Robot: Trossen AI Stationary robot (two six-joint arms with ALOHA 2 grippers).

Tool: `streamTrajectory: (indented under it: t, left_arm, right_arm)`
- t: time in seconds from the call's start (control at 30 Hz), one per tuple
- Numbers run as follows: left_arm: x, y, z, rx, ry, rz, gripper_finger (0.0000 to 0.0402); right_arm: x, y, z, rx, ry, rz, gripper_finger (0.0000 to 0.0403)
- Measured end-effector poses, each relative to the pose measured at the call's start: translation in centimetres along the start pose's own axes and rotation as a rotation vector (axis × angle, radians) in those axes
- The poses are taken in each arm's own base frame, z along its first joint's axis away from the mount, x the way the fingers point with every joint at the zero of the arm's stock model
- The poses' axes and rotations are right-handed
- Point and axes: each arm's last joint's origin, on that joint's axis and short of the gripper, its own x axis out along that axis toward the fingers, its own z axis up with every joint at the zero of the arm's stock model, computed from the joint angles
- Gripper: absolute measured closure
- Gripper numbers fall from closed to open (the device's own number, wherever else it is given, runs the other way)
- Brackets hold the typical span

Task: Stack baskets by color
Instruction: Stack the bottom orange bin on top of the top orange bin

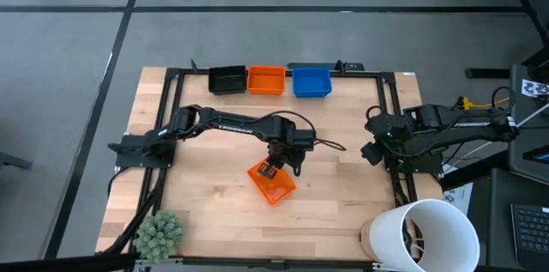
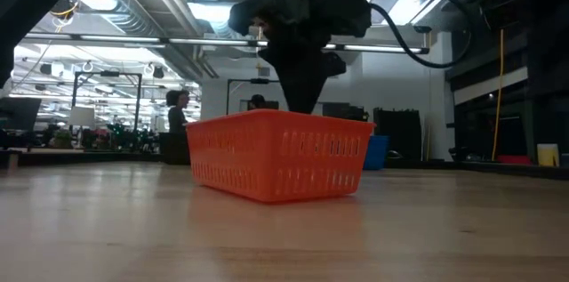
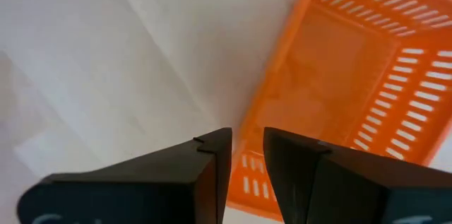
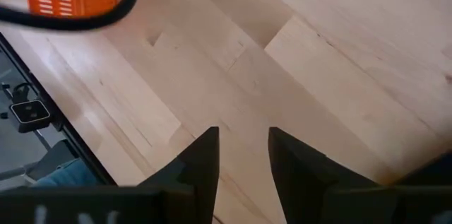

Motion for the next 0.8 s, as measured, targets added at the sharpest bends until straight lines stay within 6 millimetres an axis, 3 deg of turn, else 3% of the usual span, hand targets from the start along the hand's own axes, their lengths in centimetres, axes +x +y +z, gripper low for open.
streamTrajectory:
  t: [0.57,0.8]
  left_arm:
    - [1.7,-0.3,0.6,0.083,-0.013,-0.026,0.0326]
    - [4.2,-0.1,0.8,0.096,-0.007,-0.057,0.0326]
  right_arm:
    - [0.0,0.0,0.0,0.003,-0.001,0.001,0.0281]
    - [0.0,0.0,0.0,0.001,-0.001,0.0,0.0281]
